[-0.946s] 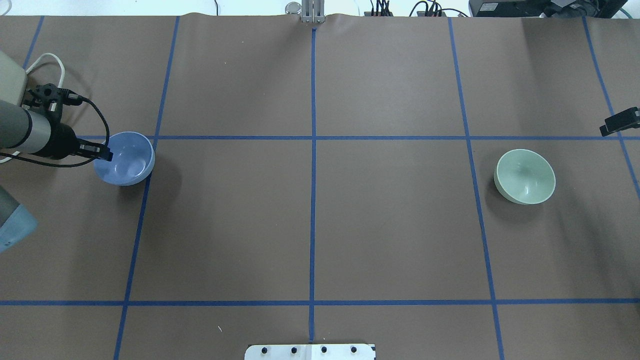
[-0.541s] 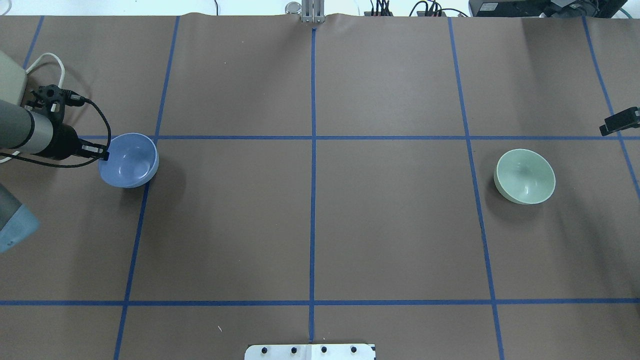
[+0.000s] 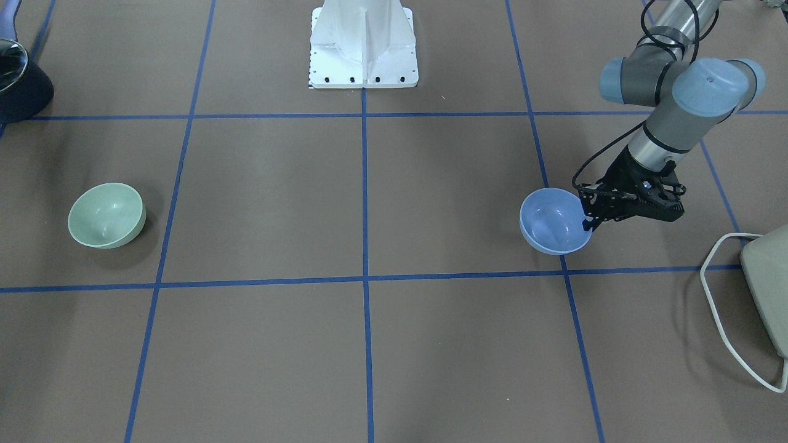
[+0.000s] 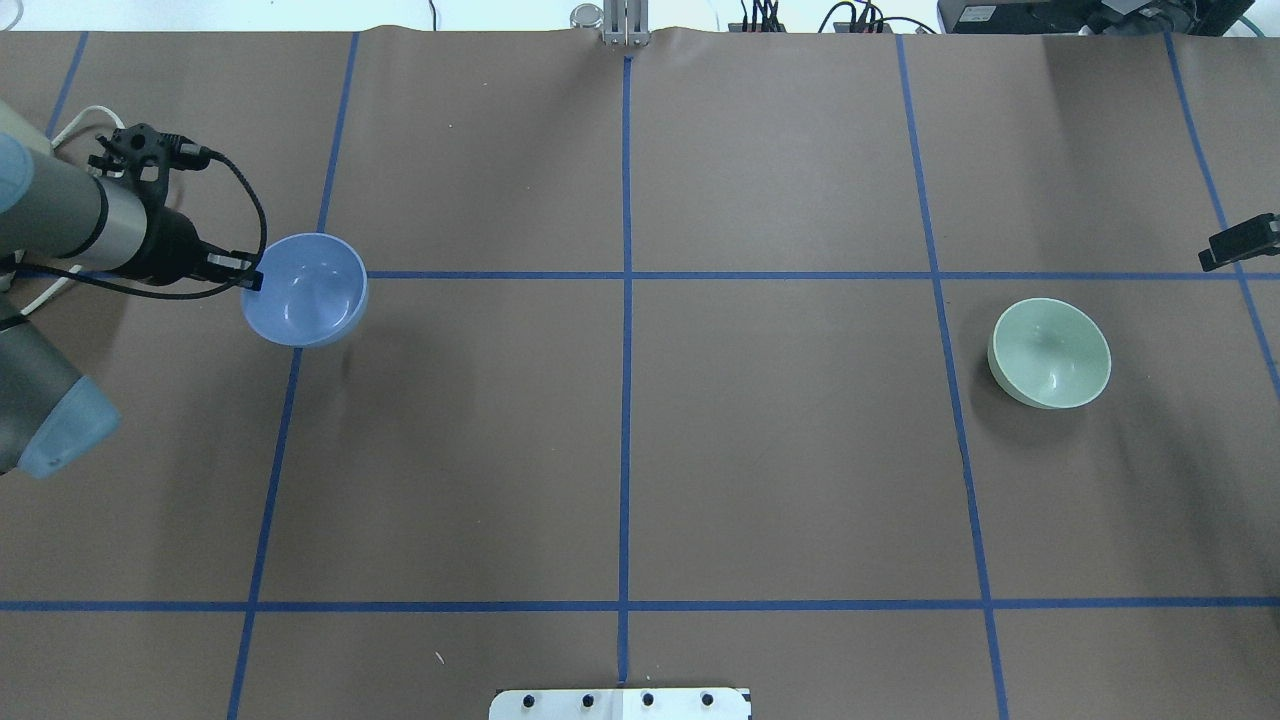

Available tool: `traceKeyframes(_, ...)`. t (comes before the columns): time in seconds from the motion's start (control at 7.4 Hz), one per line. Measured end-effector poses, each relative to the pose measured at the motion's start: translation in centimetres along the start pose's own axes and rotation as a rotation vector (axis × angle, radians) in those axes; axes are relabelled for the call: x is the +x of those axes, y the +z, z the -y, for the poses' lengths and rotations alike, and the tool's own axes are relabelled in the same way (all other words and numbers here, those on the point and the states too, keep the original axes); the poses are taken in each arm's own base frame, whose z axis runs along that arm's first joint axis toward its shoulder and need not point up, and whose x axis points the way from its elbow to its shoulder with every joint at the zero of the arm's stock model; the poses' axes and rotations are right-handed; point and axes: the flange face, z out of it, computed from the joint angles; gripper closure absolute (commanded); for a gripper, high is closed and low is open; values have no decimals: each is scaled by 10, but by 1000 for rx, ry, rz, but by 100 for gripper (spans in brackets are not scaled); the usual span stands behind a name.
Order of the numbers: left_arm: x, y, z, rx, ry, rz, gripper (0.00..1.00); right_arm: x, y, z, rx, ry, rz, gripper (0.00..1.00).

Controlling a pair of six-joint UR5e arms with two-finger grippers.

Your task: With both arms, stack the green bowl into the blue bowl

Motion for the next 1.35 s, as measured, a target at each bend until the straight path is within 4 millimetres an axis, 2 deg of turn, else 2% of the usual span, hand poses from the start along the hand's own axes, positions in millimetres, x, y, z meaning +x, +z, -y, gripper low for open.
traceKeyframes(0.14, 44, 4, 5, -9, -33, -18, 100, 0, 0, 0, 0, 0, 0, 0)
traceKeyframes(0.27, 101, 18, 1, -22, -58, -34, 100, 0, 0, 0, 0, 0, 1, 0)
traceKeyframes(0.41, 161, 32, -6, -29, -83, -34, 100, 0, 0, 0, 0, 1, 1, 0)
traceKeyframes(0.54, 209, 45, -19, -31, -97, -23, 100, 0, 0, 0, -1, 2, 1, 0)
traceKeyframes(0.68, 246, 60, -31, -29, -109, -11, 100, 0, 1, 0, -1, 3, 0, 0)
traceKeyframes(0.81, 273, 72, -36, -32, -120, -8, 100, 0, 1, 0, -2, 3, 0, 0)
traceKeyframes(0.95, 291, 79, -39, -37, -125, -10, 100, 1, 1, 0, -2, 3, -1, 0)
traceKeyframes(1.35, 309, 82, -45, -45, -121, -19, 100, 1, 1, 0, -2, 3, -1, 0)
